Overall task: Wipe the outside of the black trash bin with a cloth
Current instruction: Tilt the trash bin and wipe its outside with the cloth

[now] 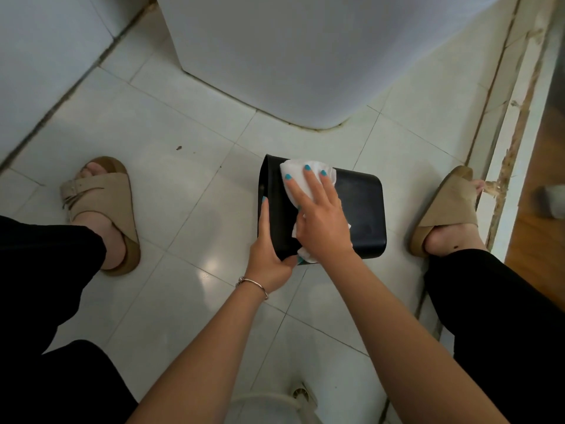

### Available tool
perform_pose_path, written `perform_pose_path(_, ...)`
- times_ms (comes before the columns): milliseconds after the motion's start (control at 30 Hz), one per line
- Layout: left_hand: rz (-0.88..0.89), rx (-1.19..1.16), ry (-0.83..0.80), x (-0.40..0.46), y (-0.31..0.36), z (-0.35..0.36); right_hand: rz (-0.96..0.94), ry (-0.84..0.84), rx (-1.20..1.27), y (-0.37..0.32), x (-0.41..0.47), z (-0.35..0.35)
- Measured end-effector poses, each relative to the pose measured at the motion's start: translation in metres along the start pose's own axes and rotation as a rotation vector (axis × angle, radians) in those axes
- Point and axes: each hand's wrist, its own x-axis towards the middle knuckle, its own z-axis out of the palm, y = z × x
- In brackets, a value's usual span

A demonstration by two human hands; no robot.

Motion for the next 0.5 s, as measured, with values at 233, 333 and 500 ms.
perform_pose_path(233, 0.008, 0.010, -0.026, -0.002, 0.004, -0.002, 0.176, 0.000, -0.044, 0.063, -0.008, -0.017)
perform_pose_path(333, 0.004, -0.001, -0.040, -0.001, 0.004, -0.002, 0.262, -0.011, -0.106, 0.075, -0.008, -0.023)
perform_pose_path(500, 0.015, 0.013, -0.042, -0.001, 0.006, -0.002, 0.175, -0.035, -0.317, 0.081, -0.006, -0.024)
